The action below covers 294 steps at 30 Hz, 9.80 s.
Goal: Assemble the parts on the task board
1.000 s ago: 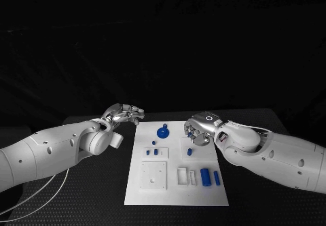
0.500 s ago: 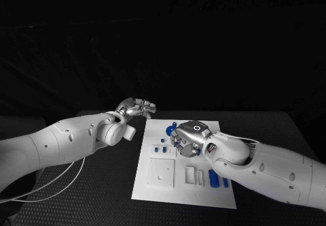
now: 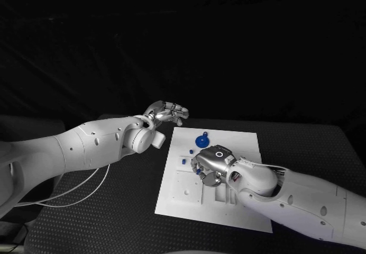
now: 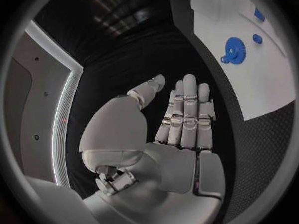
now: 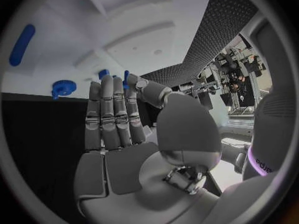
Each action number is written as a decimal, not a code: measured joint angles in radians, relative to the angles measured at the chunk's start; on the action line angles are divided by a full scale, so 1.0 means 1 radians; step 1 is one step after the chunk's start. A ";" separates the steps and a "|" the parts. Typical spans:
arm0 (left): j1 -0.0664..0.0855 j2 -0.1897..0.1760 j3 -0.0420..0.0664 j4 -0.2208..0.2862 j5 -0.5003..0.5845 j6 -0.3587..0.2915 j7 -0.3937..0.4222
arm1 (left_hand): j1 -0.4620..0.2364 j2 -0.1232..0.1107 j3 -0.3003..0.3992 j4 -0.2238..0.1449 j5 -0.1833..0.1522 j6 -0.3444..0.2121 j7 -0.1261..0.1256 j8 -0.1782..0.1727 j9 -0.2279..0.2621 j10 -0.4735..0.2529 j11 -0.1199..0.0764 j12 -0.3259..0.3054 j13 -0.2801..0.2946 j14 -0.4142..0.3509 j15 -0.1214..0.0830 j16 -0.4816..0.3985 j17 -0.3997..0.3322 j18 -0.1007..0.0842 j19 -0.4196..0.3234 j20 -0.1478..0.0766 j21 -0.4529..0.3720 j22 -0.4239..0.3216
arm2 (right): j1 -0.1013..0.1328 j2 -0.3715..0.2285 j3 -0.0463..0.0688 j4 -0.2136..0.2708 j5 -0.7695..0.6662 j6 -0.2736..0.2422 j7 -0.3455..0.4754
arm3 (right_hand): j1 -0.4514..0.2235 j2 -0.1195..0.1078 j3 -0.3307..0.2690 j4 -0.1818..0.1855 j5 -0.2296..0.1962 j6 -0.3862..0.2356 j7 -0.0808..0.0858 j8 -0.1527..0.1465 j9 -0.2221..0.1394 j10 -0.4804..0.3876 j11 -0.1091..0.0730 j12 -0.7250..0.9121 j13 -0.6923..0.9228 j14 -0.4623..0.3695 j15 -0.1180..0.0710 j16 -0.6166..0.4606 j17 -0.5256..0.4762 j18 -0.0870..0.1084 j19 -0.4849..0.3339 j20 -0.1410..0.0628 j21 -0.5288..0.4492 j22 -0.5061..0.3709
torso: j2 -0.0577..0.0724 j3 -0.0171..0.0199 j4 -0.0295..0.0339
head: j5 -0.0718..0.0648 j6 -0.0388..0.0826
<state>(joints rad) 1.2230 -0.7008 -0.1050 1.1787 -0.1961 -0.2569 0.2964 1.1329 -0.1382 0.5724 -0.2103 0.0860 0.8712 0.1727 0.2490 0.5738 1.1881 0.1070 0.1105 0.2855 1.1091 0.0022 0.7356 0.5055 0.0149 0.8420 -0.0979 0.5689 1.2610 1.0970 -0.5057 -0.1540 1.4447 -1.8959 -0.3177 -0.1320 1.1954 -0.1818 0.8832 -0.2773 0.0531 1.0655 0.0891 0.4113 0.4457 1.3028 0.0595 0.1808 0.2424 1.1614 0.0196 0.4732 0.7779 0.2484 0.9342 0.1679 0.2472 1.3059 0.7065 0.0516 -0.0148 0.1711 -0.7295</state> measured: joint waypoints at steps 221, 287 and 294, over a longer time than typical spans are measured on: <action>0.004 0.022 0.000 -0.010 0.005 0.013 0.001 | -0.004 -0.004 0.000 0.000 0.000 -0.012 0.002 0.000 0.000 -0.007 0.000 -0.003 -0.003 0.000 0.000 -0.023 0.023 0.000 0.003 0.004 -0.019 0.009 | -0.009 0.034 0.006 0.080 -0.012 0.103 -0.009 | -0.028 0.038 0.001 -0.002 -0.011 -0.048 0.016 -0.012 0.011 -0.029 0.024 0.004 -0.075 0.050 -0.010 -0.102 0.129 0.005 0.004 -0.025 0.136 0.002 | -0.002 0.0009 -0.0031 | 0.025 -0.021; 0.004 0.026 0.000 0.000 0.006 0.017 0.000 | -0.004 -0.004 -0.003 0.003 0.000 -0.012 0.002 0.000 0.000 -0.009 0.002 -0.003 -0.004 0.003 0.004 -0.027 0.029 0.000 0.003 0.004 -0.023 0.012 | -0.036 0.102 -0.055 -0.001 -0.076 0.123 -0.033 | -0.064 0.011 0.011 0.004 0.003 -0.058 0.022 -0.024 0.014 -0.022 0.017 -0.012 -0.071 0.045 -0.001 -0.121 0.135 -0.003 -0.009 -0.013 0.140 0.004 | -0.003 0.0018 -0.0057 | 0.047 -0.052; 0.004 0.026 0.000 -0.001 0.006 0.017 0.000 | -0.004 -0.004 -0.003 0.003 0.000 -0.012 0.002 0.000 0.000 -0.009 0.002 -0.003 -0.005 0.003 0.004 -0.031 0.030 0.000 0.007 0.007 -0.027 0.014 | -0.036 0.099 -0.056 -0.003 -0.056 0.118 -0.029 | -0.173 -0.096 -0.098 0.052 0.001 -0.099 0.048 -0.059 -0.002 -0.074 0.042 -0.046 -0.076 0.020 0.015 -0.156 0.127 -0.001 -0.046 -0.005 0.139 0.007 | -0.003 0.0019 -0.0060 | 0.046 -0.052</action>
<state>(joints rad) 1.2274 -0.6748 -0.1053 1.1779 -0.1902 -0.2397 0.2961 1.1289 -0.1421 0.5697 -0.2076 0.0860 0.8587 0.1742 0.2491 0.5737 1.1790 0.1089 0.1075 0.2806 1.1125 0.0059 0.7047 0.5358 0.0149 0.8489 -0.0908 0.5419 1.2747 1.0610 -0.4065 -0.2096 1.4414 -1.9519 -0.1996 -0.1609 1.0228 -0.2782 0.7855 -0.2251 0.0543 0.9662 0.1375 0.3519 0.4437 1.2284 0.1013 0.1348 0.1668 1.1811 0.0346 0.3172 0.9051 0.2479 0.8879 0.1627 0.3864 1.3124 0.7035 0.0535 -0.0208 0.2170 -0.7814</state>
